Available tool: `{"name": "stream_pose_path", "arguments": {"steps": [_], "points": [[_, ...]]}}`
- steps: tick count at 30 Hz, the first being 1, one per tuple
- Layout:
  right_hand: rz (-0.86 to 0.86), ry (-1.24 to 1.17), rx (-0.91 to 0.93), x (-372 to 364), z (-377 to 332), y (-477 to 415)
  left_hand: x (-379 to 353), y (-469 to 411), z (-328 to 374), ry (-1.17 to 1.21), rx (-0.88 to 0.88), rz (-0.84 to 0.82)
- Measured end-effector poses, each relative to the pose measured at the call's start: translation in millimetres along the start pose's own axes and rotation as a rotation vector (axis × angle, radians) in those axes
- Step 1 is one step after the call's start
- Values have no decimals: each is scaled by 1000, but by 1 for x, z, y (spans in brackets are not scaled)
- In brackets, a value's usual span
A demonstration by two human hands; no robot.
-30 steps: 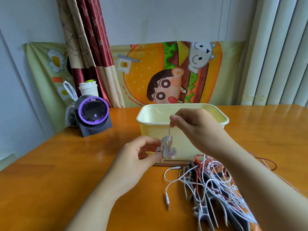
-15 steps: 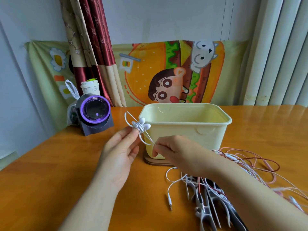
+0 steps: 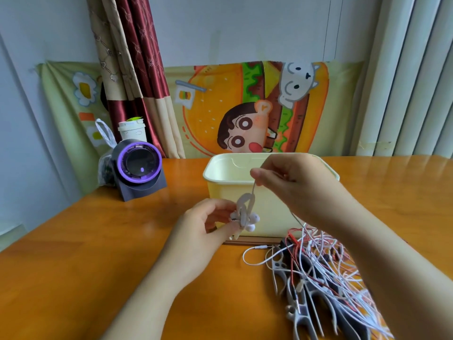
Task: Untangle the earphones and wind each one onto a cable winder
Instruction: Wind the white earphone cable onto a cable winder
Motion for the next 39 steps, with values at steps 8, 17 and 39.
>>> {"name": "stream_pose_path", "arguments": {"steps": [8, 17, 39], "points": [[67, -75, -35, -6, 9, -3, 1, 1, 5, 0, -53, -52], [-163, -174, -99, -48, 22, 6, 5, -2, 6, 892, 68, -76], [-111, -7, 2, 1, -6, 2, 1, 1, 4, 71, -6, 78]]}}
Point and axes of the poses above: each hand's wrist, its own y-axis away from the middle knuckle, its own x-axis out of the back of the hand, z = x × y, the point moved 2 cm from there along -y, towards the middle knuckle, and after that the axes turned 1 degree about -y, right-handed, at the moved point
